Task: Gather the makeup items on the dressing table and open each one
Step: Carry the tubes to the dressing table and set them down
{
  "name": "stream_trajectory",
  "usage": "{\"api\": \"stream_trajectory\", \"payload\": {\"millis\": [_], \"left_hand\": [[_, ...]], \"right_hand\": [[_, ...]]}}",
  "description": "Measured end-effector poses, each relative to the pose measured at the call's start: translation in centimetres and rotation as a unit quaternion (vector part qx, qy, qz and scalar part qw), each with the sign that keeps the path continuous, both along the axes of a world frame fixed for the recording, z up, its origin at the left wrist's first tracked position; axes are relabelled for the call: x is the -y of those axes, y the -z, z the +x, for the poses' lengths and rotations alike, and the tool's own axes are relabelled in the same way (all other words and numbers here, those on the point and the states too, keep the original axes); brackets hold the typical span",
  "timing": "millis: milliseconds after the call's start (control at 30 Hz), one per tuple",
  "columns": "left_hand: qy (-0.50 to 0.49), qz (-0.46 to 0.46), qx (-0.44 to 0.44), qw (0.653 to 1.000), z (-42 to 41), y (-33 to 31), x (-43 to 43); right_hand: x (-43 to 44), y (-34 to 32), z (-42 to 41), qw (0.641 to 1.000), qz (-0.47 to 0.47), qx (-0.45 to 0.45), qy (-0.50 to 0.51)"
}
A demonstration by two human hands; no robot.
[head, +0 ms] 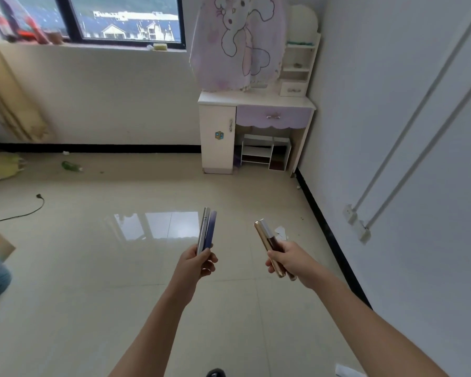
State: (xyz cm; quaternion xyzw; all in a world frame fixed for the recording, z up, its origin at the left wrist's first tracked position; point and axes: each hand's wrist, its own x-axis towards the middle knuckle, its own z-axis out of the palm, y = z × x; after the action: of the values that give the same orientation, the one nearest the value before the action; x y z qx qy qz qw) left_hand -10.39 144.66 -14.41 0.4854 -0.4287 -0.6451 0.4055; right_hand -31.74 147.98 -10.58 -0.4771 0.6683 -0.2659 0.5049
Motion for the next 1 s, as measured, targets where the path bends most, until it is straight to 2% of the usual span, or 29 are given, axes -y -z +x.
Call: {"api": "stream_trajectory", "payload": {"millis": [200, 567, 800, 1000], "left_hand": [[0.029, -0.028, -0.007, 0.999, -0.9, -1.9, 10.3], [0.036, -0.001, 0.016, 0.999, -5.6, -0.4, 23.8], [-0.001, -0.036, 0.020, 0.999, -8.5, -2.8, 34.2], [-0.036, -0.025, 0.027, 0.999, -9.2, -2.3, 40.6]], "right_hand": [[9.2, -1.3, -1.6, 0.999, -0.027, -0.005, 0.040], [23.3, 0.5, -6.8, 0.999, -0.004, 0.000, 0.048], [36.0, -0.6, -9.8, 1.000, -0.025, 0.013, -0.007], [44.9, -0.4, -9.8, 0.998, -0.021, 0.021, -0.050]]}}
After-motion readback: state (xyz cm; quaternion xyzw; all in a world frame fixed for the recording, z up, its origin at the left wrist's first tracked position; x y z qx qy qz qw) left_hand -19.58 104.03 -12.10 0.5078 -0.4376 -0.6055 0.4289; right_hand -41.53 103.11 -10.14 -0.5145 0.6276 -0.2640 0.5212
